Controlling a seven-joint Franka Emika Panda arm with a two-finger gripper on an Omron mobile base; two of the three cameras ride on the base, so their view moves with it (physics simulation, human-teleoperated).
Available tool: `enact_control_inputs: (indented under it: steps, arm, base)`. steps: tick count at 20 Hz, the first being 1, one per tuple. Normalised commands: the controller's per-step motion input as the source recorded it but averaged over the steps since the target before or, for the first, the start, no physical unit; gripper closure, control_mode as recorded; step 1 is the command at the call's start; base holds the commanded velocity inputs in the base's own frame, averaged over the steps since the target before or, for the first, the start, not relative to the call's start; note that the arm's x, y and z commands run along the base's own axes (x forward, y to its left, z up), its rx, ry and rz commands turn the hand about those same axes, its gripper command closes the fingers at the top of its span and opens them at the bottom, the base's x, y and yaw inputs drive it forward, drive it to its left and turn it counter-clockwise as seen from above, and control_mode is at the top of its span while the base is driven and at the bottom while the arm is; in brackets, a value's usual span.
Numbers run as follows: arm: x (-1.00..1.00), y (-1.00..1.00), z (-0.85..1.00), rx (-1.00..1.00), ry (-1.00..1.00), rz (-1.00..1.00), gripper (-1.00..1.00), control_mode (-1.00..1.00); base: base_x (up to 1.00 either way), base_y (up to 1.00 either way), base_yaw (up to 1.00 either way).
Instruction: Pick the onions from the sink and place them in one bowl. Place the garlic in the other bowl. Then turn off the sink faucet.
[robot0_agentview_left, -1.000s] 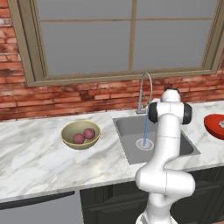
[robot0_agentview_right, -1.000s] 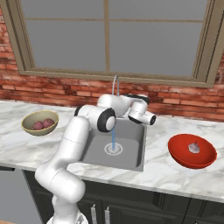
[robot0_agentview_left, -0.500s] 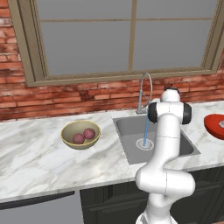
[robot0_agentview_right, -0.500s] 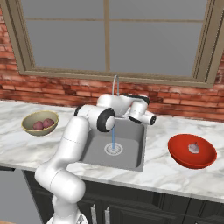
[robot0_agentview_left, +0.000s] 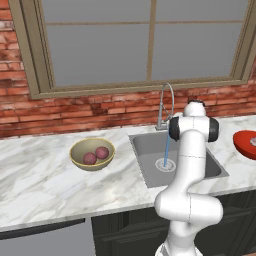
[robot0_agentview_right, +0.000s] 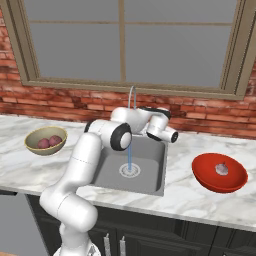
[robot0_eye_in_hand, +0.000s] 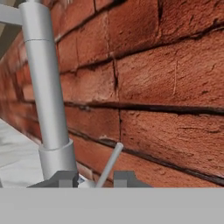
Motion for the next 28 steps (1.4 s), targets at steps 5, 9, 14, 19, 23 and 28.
enact_control_inputs:
  steps: [5, 9, 14, 19, 23, 28]
  arm:
    - [0.21, -0.01, 0.00, 0.00, 0.02, 0.02, 1.00, -1.00]
    - [0.16, 0.00, 0.00, 0.00, 0.04, 0.03, 1.00, -1.00]
    - [0.14, -0.10, 0.04, 0.00, 0.00, 0.10, 1.00, -1.00]
    - [0.18, -0.14, 0.09, 0.00, 0.00, 0.12, 1.00, -1.00]
    - [0.30, -0.03, 0.13, 0.04, 0.00, 0.12, 1.00, -1.00]
    - [0.37, 0.00, 0.12, 0.04, 0.00, 0.12, 1.00, -1.00]
  base:
    - [0.00, 0.00, 0.00]
    - [0.00, 0.00, 0.00]
    - [0.00, 0.00, 0.00]
    - [0.00, 0.00, 0.00]
    - [0.00, 0.00, 0.00]
    - [0.00, 0.00, 0.00]
